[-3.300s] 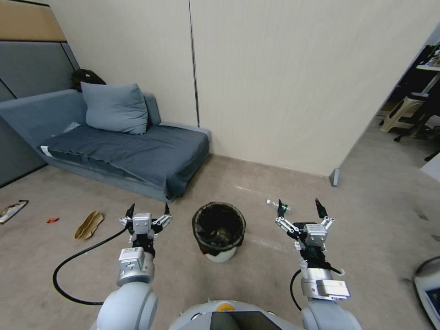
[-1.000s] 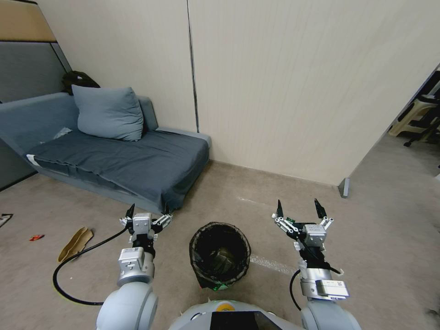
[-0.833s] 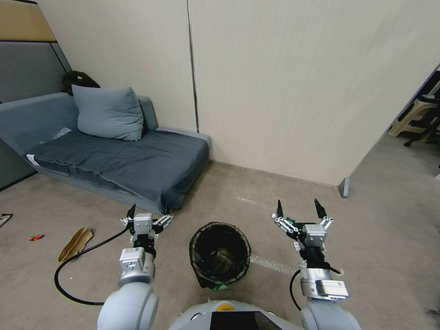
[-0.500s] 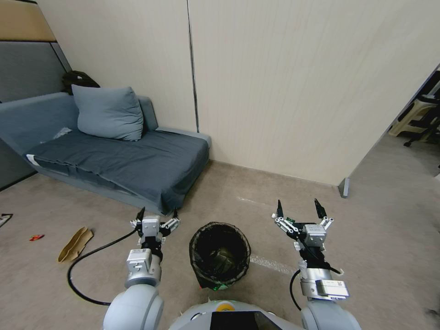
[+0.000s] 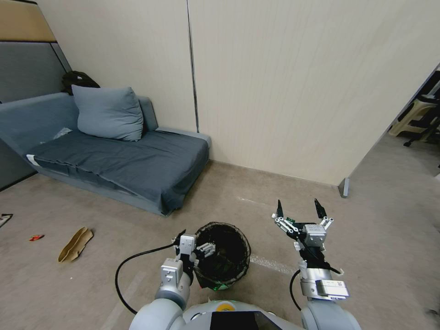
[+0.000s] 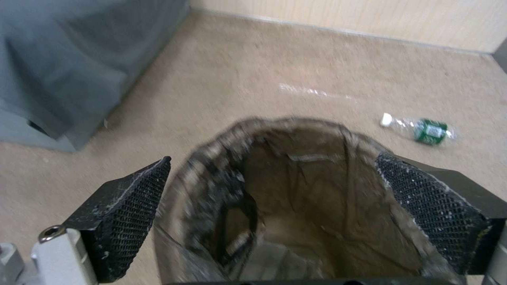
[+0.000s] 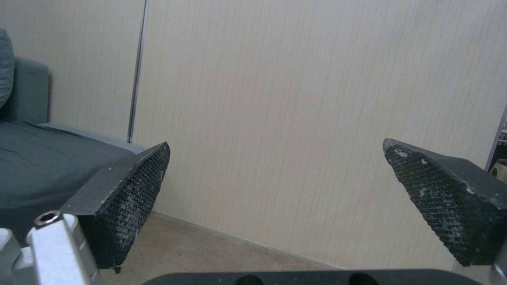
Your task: Pick up the trash bin, then pick up the garbage from the floor and place it into the trash bin.
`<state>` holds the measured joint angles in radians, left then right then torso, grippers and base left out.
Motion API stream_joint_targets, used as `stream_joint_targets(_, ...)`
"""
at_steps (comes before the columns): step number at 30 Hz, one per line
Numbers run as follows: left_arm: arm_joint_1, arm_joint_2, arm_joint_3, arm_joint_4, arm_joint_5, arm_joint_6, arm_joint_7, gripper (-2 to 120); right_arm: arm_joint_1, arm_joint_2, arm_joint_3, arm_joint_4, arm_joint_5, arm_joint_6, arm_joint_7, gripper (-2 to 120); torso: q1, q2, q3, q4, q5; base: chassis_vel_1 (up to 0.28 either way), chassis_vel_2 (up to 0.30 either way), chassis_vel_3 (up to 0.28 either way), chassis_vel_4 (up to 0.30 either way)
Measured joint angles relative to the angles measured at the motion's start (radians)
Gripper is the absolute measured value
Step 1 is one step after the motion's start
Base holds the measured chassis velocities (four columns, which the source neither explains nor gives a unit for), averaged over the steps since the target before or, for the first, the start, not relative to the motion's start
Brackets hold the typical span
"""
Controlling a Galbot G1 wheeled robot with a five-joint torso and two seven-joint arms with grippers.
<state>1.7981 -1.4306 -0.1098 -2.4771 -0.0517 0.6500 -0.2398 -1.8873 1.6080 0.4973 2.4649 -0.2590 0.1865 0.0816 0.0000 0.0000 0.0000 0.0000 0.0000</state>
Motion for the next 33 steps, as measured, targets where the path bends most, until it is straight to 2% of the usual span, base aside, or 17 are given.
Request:
stream_joint_targets(13, 0.005, -0.01, -0.012, 0.036, 0.047, -0.019, -0.02, 100, 0.0, 0.0, 0.0, 0.0, 0.0, 0.0, 0.0, 100, 0.0, 0.0, 0.0, -0.0001, 0.0, 0.0, 0.0, 0.0, 0.0)
stream_joint_targets(23, 0.007, -0.014, -0.031, 0.032, 0.066, -0.036, -0.031, 100, 0.0, 0.0, 0.0, 0.0, 0.0, 0.0, 0.0, 100, 0.0, 0.0, 0.0, 0.0, 0.0, 0.0, 0.0, 0.0, 0.0)
stream_joint_targets(33, -0.006, -0.016, -0.047, 0.073, 0.073, -0.056, -0.036, 100, 0.0, 0.0, 0.0, 0.0, 0.0, 0.0, 0.0, 100, 0.0, 0.0, 0.0, 0.0, 0.0, 0.0, 0.0, 0.0, 0.0)
